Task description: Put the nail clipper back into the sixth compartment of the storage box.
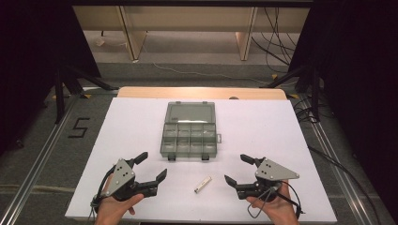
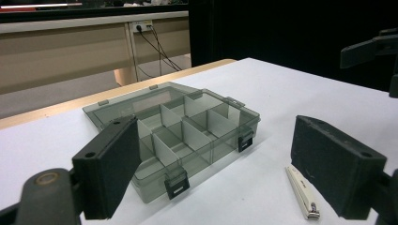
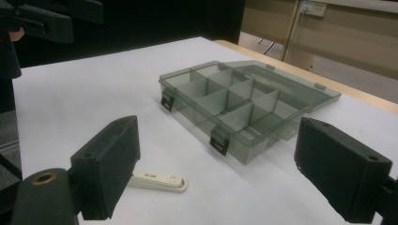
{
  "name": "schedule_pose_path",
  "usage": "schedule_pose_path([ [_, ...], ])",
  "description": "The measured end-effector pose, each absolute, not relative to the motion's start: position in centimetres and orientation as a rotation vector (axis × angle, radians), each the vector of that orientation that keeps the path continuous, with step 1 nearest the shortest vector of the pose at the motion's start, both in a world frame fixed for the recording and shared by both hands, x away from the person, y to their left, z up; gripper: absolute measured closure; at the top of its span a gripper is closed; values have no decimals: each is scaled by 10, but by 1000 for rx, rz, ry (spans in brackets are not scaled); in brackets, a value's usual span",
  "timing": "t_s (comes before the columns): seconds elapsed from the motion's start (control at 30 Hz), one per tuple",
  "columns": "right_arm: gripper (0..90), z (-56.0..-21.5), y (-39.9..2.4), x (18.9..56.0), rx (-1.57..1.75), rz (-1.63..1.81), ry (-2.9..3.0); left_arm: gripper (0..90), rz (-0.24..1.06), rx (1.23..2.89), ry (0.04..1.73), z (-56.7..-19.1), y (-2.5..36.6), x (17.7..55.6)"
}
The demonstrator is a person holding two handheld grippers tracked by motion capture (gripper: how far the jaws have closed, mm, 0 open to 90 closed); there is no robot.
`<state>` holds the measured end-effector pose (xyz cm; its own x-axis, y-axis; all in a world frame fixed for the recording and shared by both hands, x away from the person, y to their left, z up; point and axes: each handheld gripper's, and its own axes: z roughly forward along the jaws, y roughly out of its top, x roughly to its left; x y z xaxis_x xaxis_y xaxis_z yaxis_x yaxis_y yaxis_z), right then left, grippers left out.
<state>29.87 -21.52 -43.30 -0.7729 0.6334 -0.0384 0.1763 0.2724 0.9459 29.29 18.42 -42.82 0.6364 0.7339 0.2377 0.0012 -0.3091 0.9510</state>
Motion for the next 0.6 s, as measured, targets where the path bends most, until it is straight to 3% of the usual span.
schedule_pose_path([
  [0.6, 326, -437, -192, 324, 656, 1433, 2262, 157, 821, 1746, 595, -428, 183, 293],
])
